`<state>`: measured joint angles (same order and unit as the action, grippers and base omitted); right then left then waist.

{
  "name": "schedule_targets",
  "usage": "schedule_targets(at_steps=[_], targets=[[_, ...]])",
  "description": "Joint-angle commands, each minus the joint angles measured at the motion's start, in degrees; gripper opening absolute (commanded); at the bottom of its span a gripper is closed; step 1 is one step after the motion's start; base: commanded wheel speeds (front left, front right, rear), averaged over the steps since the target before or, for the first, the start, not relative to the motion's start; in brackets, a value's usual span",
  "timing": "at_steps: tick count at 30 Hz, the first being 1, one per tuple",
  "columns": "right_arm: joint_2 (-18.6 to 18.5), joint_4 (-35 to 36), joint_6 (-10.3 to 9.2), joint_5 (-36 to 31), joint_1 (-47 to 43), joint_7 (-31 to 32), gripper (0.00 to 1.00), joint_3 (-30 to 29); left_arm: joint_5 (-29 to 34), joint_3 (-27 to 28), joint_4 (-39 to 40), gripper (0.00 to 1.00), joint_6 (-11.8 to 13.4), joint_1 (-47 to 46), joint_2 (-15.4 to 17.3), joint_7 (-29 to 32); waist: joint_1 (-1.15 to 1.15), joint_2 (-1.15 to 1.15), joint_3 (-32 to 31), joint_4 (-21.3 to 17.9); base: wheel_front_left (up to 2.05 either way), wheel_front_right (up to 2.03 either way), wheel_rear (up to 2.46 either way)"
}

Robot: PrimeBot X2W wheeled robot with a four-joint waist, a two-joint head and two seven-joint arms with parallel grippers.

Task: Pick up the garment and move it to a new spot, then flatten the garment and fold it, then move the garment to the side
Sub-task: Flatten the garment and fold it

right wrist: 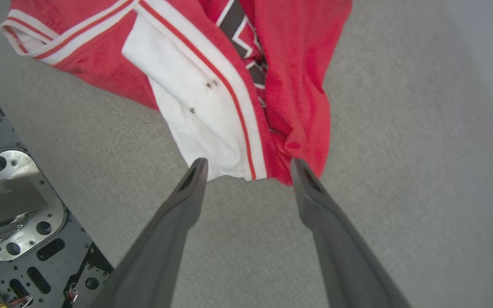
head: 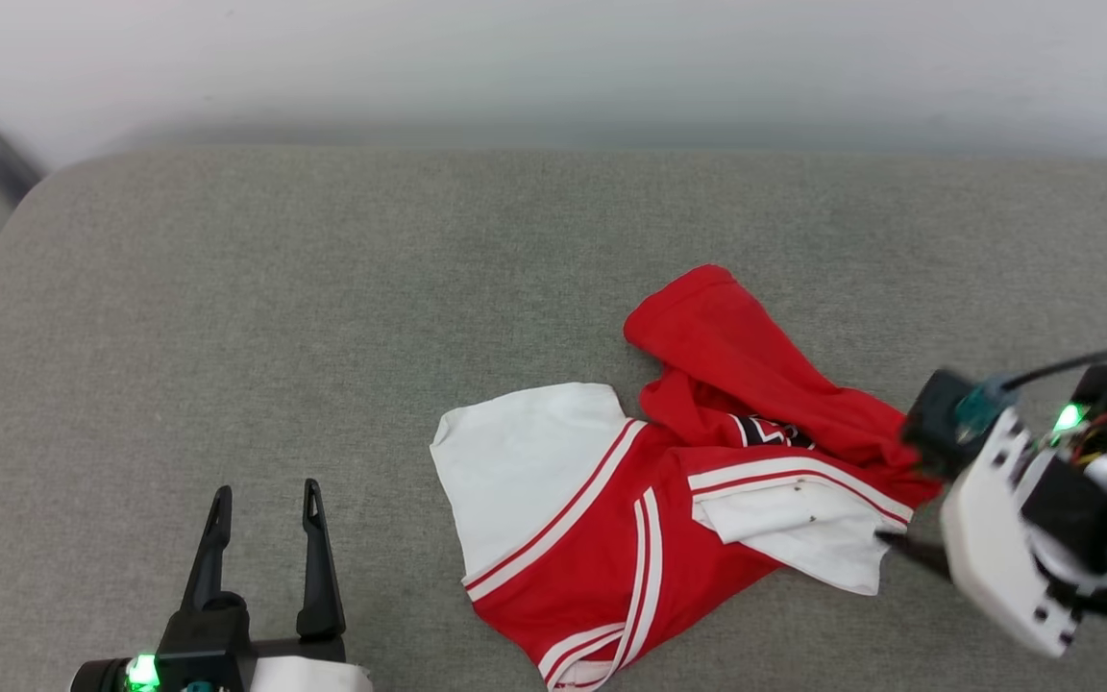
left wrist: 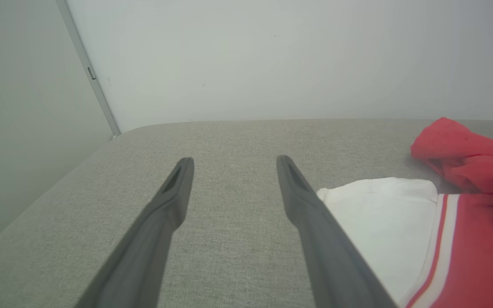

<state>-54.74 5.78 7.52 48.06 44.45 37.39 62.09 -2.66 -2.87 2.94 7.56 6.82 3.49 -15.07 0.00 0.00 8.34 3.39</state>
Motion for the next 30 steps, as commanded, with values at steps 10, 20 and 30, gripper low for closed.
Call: schedule_targets(at_steps=[10, 20, 30], targets=[[6.34, -4.73, -0.06, -1.65, -0.62, 3.22, 1.0, 4.33, -0.22, -0.36, -0.28, 1.0, -0.68, -3.51, -0.18, -0.14, 0.0, 0.0, 5.4, 2.02, 0.0, 0.0, 0.0], [9.88, -13.78, -0.09, -2.24, -0.68, 2.04, 0.66, 11.0, -0.69, -0.77, -1.64, 1.0, -1.02, -6.04, -0.41, -0.14, 0.0, 0.0, 8.54, 3.62, 0.0, 0.0, 0.0], [3.51, -8.57, -0.05, -4.15, 2.41, -7.92, 0.0, 10.05, -0.5, 0.78, -3.16, 1.0, -0.88, -3.06, -0.46, -0.14, 0.0, 0.0, 2.01, 0.03, 0.0, 0.0, 0.0]])
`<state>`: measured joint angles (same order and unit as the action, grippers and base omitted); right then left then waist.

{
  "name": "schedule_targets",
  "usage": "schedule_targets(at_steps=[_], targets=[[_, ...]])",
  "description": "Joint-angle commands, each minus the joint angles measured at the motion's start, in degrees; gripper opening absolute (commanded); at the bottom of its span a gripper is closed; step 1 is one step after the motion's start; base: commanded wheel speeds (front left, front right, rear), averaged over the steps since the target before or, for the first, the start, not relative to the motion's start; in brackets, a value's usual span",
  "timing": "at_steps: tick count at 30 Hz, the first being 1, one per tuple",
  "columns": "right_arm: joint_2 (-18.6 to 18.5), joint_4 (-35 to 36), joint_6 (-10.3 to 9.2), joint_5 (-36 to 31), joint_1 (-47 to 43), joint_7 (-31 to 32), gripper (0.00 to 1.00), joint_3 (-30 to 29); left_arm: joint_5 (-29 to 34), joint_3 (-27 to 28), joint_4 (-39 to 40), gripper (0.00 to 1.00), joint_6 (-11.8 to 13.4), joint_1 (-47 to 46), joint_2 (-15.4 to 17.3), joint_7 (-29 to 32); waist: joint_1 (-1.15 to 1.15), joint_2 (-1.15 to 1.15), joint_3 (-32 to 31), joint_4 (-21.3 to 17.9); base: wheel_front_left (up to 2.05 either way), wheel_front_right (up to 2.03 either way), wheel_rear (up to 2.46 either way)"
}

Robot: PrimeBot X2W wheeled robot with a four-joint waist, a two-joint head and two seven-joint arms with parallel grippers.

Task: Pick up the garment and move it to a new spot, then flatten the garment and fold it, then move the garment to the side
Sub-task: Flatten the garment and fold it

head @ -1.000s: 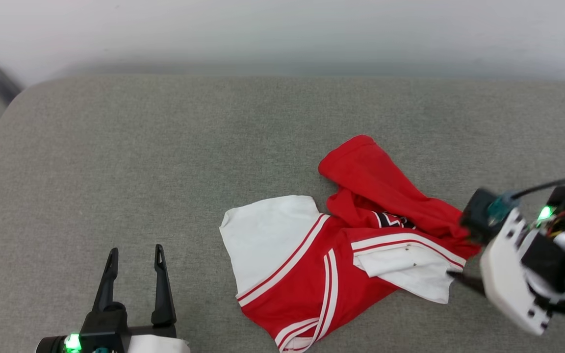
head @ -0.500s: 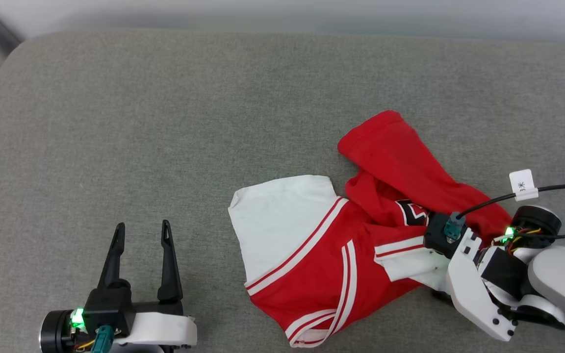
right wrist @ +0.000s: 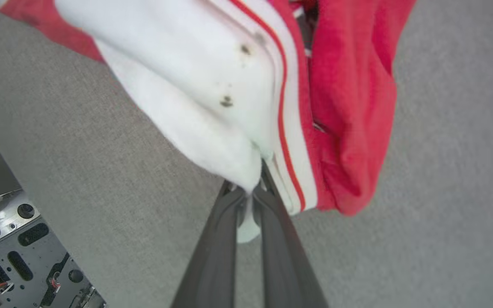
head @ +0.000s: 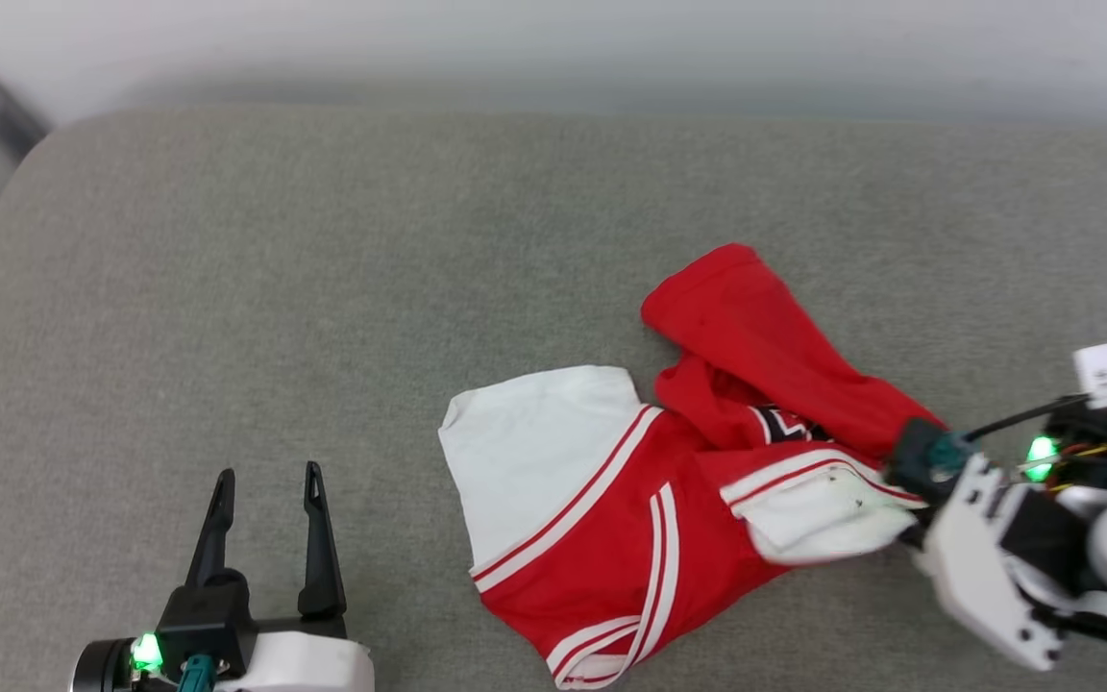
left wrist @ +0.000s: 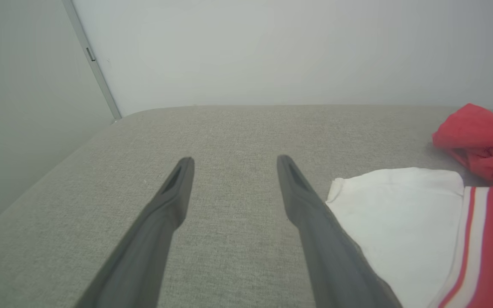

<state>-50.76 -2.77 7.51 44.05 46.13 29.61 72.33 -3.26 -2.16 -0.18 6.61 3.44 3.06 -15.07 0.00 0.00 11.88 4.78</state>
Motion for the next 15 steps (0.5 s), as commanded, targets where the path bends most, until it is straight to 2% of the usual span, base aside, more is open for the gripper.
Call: schedule_targets(at_steps=[1, 8, 12, 15], targets=[[-1.87, 0.61, -0.04, -0.43, 0.77, -0.56, 0.0, -0.33, 0.09, 0.04, -0.08, 1.0, 0.03, 0.62, -0.05, -0.14, 0.0, 0.0, -2.12, -1.74, 0.0, 0.0, 0.0], [-10.6, 0.76, -0.04, 1.74, -4.96, -2.77, 0.0, -3.56, 0.41, 0.26, -0.07, 1.0, -0.33, 2.33, -0.07, -0.14, 0.0, 0.0, -4.24, -3.44, 0.0, 0.0, 0.0], [-12.08, -3.87, -0.04, 2.65, -9.99, -4.45, 0.0, -5.25, 0.62, 0.3, -0.25, 1.0, -0.63, 3.12, -0.07, -0.14, 0.0, 0.0, -4.26, -3.73, 0.0, 0.0, 0.0], [-10.98, -8.2, -0.04, 3.5, -14.33, -5.34, 0.0, -4.96, 0.96, 0.14, -0.48, 1.0, -0.98, 3.0, -0.08, -0.14, 0.0, 0.0, -3.96, -3.31, 0.0, 0.0, 0.0]])
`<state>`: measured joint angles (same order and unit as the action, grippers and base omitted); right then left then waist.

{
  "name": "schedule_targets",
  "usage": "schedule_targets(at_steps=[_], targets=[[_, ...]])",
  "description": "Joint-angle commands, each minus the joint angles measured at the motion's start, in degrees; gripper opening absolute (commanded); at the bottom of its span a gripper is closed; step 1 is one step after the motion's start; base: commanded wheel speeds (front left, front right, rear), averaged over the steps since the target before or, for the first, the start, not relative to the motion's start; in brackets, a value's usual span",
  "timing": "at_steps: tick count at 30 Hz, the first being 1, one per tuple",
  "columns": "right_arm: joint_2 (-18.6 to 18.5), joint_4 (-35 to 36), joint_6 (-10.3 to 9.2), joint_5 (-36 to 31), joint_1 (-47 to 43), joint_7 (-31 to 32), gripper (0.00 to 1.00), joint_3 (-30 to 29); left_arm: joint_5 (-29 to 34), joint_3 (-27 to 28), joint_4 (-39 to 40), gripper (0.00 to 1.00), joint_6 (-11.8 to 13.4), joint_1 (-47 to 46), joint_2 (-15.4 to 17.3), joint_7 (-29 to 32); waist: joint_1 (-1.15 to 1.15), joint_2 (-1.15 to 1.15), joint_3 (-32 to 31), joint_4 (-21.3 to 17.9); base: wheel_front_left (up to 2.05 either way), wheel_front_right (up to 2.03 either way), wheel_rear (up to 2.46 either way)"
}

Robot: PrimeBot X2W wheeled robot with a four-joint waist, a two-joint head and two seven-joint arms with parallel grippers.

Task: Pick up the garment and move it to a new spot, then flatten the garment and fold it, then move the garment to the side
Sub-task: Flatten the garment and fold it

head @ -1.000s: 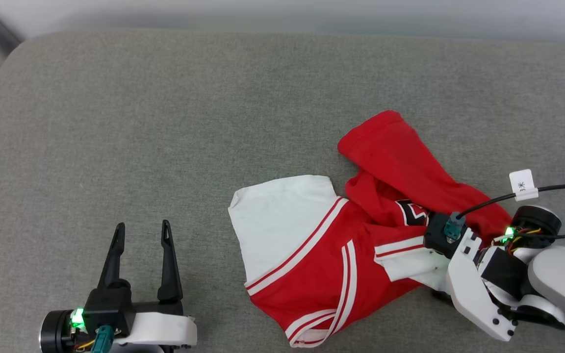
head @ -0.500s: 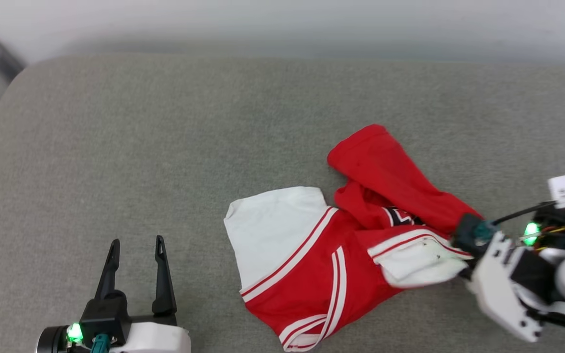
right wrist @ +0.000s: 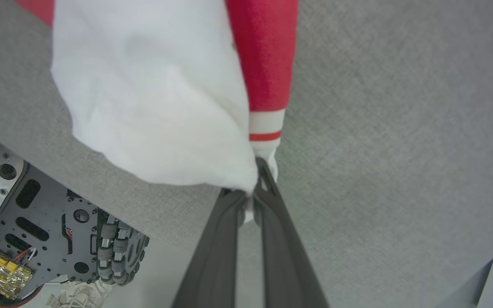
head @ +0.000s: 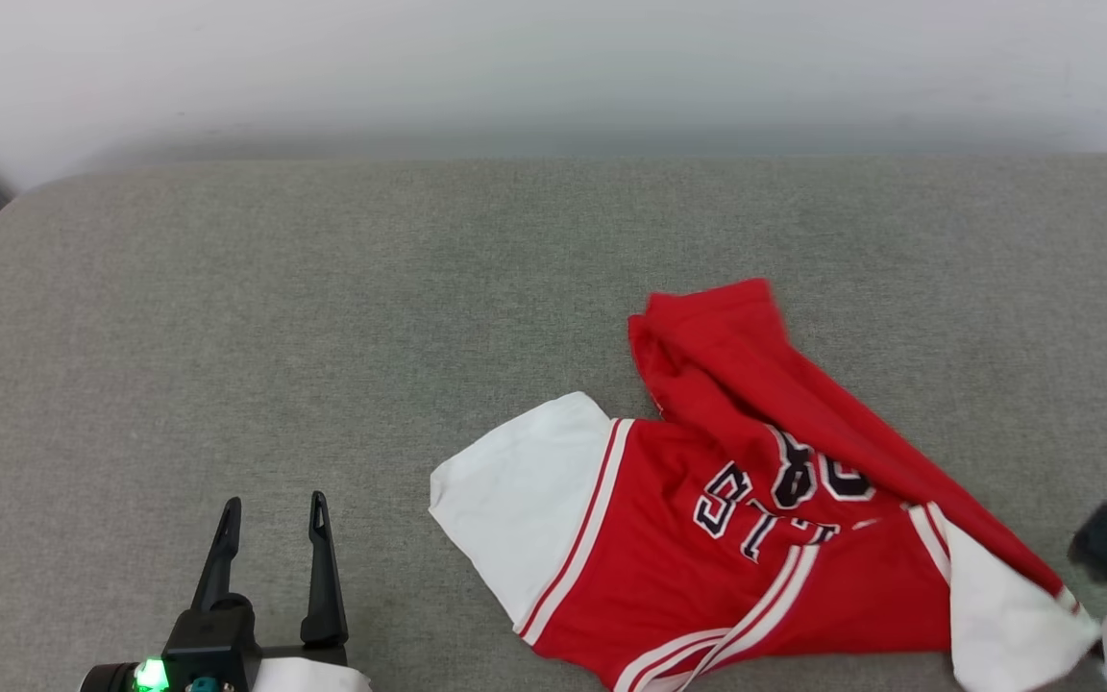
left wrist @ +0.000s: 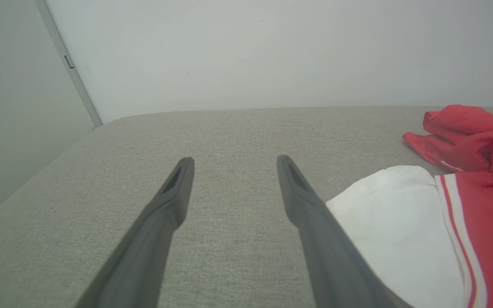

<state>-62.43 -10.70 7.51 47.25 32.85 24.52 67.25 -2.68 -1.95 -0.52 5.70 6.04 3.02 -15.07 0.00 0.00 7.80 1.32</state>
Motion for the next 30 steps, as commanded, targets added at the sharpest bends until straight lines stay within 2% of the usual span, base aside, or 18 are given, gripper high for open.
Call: schedule_targets(at_steps=[1, 3, 4, 5, 6, 7, 10, 14, 18, 23, 26, 30], targets=[[1.26, -1.67, -0.04, 0.57, -2.17, -0.62, 0.0, 0.07, 0.42, 0.03, -0.23, 1.0, -0.1, 0.38, -0.03, -0.14, 0.0, 0.0, 0.21, 0.26, 0.0, 0.0, 0.0], [2.33, -4.41, -0.04, 0.97, -4.29, -1.64, 0.0, -0.19, 0.43, 0.17, -0.39, 1.0, -0.3, 0.39, -0.04, -0.14, 0.0, 0.0, 0.28, 0.47, 0.0, 0.0, 0.0], [4.79, -7.8, -0.07, 1.02, -5.96, -5.13, 0.0, -2.27, 0.32, 0.62, -0.69, 1.0, -0.43, 0.75, -0.05, -0.14, 0.0, 0.0, -0.19, 0.31, 0.0, 0.0, 0.0], [5.57, -8.44, -0.07, 1.06, -5.98, -6.64, 0.28, -3.48, 0.29, 0.9, -0.87, 1.0, -0.38, 1.02, -0.03, -0.14, 0.0, 0.0, -0.6, 0.06, 0.0, 0.0, 0.0], [6.18, -8.92, -0.06, 1.19, -5.95, -7.98, 0.51, -4.72, 0.27, 1.08, -1.02, 1.0, -0.38, 1.29, -0.03, -0.14, 0.0, 0.0, -1.08, -0.17, 0.0, 0.0, 0.0], [6.48, -9.19, -0.06, 1.16, -6.03, -9.31, 1.0, -5.96, 0.26, 1.29, -1.27, 1.0, -0.43, 1.58, 0.01, -0.14, 0.0, 0.0, -1.65, -0.4, 0.0, 0.0, 0.0], [5.07, -7.56, -0.06, -1.04, -6.86, -13.38, 1.0, -11.84, 0.46, 1.79, -1.73, 1.0, -0.48, 2.4, 0.08, -0.14, 0.0, 0.0, -4.36, -1.53, 0.0, 0.0, 0.0], [2.72, -3.24, -0.06, -2.01, -7.35, -14.08, 1.0, -17.96, 0.43, 2.02, -1.59, 1.0, -0.5, 3.29, 0.08, -0.14, 0.0, 0.0, -5.69, -2.15, 0.0, 0.0, 0.0], [1.61, 2.5, -0.05, -2.64, -6.95, -11.95, 1.0, -24.75, 0.6, 1.88, -1.22, 1.0, -0.65, 3.77, 0.05, -0.14, 0.0, 0.0, -5.87, -2.17, 0.0, 0.0, 0.0], [1.04, 8.73, -0.05, -4.17, -5.25, -6.03, 1.0, -29.28, 0.76, 1.58, -0.94, 1.0, -0.89, 3.35, 0.03, -0.14, 0.0, 0.0, -5.14, -1.77, 0.0, 0.0, 0.0], [1.71, 12.53, -0.05, -4.85, -3.02, 1.12, 1.0, -29.38, 0.77, 1.4, -0.91, 1.0, -1.0, 2.48, 0.02, -0.14, 0.0, 0.0, -4.14, -1.12, 0.0, 0.0, 0.0], [3.29, 15.28, -0.05, -3.91, 1.64, 13.0, 1.0, -26.16, 0.81, 1.11, -0.72, 1.0, -1.5, 0.9, 0.0, -0.14, 0.0, 0.0, -1.96, 0.16, 0.0, 0.0, 0.0]])
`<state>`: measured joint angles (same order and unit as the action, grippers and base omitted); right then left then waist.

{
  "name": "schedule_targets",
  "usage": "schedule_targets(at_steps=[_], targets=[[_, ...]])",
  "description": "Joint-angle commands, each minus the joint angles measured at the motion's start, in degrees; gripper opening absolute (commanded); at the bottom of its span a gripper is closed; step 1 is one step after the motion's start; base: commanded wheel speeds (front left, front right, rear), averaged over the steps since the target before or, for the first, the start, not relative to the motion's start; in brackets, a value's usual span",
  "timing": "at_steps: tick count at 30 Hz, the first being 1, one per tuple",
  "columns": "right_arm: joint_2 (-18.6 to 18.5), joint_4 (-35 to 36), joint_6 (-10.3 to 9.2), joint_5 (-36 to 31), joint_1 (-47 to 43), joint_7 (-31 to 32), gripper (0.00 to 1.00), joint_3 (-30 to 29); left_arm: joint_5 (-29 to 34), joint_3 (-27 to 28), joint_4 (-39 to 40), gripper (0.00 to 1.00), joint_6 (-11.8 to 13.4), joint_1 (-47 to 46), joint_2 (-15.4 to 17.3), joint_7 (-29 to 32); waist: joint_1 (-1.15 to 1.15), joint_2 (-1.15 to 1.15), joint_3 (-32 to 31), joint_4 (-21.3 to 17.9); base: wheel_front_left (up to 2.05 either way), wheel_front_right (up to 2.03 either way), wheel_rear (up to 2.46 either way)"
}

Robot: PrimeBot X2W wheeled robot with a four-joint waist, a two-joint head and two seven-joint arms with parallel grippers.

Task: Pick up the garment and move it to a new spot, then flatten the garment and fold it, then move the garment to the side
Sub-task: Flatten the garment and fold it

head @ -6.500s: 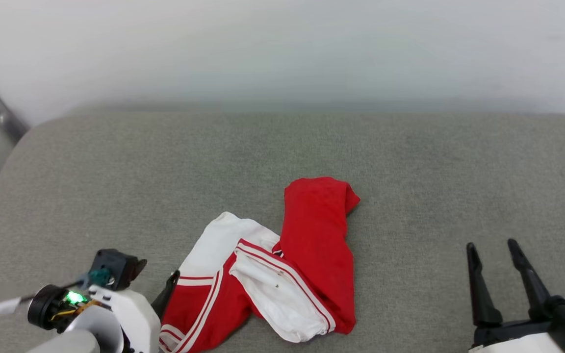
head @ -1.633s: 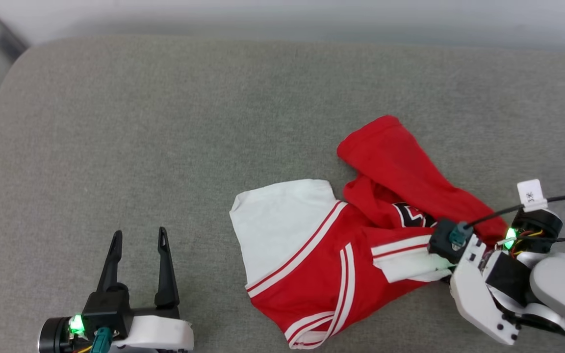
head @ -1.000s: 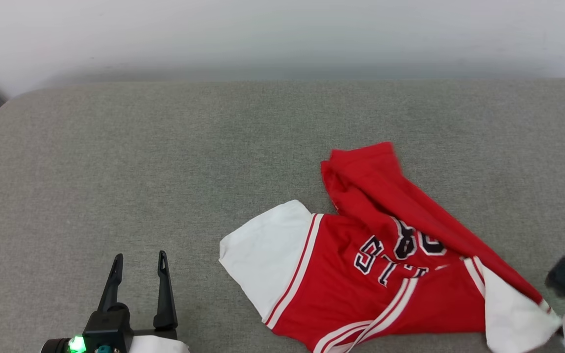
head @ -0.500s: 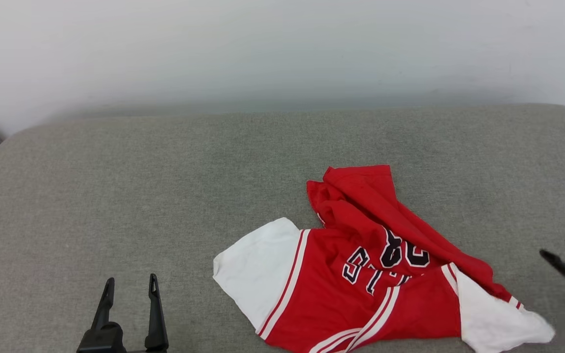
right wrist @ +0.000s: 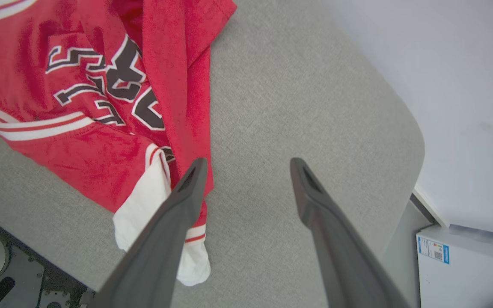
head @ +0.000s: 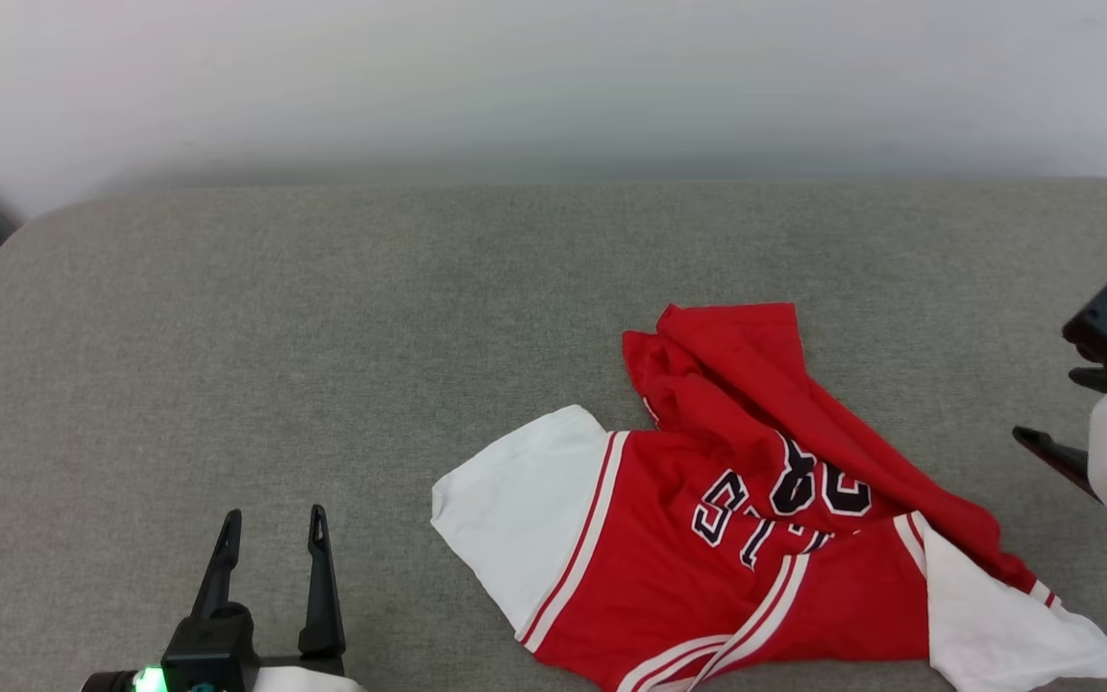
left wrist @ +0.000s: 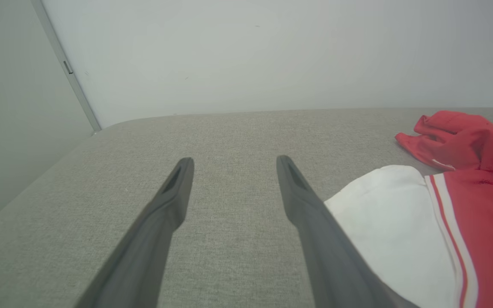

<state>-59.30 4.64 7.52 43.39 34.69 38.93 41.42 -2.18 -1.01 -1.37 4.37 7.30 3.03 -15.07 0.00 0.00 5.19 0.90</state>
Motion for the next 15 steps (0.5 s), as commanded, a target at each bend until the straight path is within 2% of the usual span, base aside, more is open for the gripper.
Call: schedule_targets(at_steps=[1, 5, 8, 12, 15], targets=[[0.72, -0.29, -0.06, 0.27, 1.03, 1.68, 1.0, 0.69, 0.34, 0.02, 0.17, 1.0, -0.26, -0.81, -0.02, -0.14, 0.0, 0.0, 1.28, 0.96, 0.0, 0.0, 0.0], [4.25, -2.46, -0.06, 1.62, 5.99, 11.78, 1.0, 4.8, 0.39, -0.63, 0.7, 1.0, -0.65, -3.02, -0.03, -0.14, 0.0, 0.0, 4.41, 3.07, 0.0, 0.0, 0.0], [7.35, -5.26, -0.06, 1.81, 8.9, 16.24, 1.0, 7.2, 0.24, -1.01, 1.29, 1.0, -0.58, -4.54, -0.08, -0.14, 0.0, 0.0, 6.82, 4.41, 0.0, 0.0, 0.0], [10.76, -9.86, -0.06, 1.7, 10.5, 17.84, 1.0, 10.61, -0.07, -1.6, 2.03, 1.0, -0.36, -6.28, -0.11, -0.14, 0.0, 0.0, 9.87, 5.95, 0.0, 0.0, 0.0], [12.62, -13.64, -0.06, 1.64, 11.25, 16.49, 1.0, 12.87, -0.44, -1.96, 2.38, 1.0, -0.31, -7.56, -0.14, -0.14, 0.0, 0.0, 11.91, 6.73, 0.0, 0.0, 0.0]])
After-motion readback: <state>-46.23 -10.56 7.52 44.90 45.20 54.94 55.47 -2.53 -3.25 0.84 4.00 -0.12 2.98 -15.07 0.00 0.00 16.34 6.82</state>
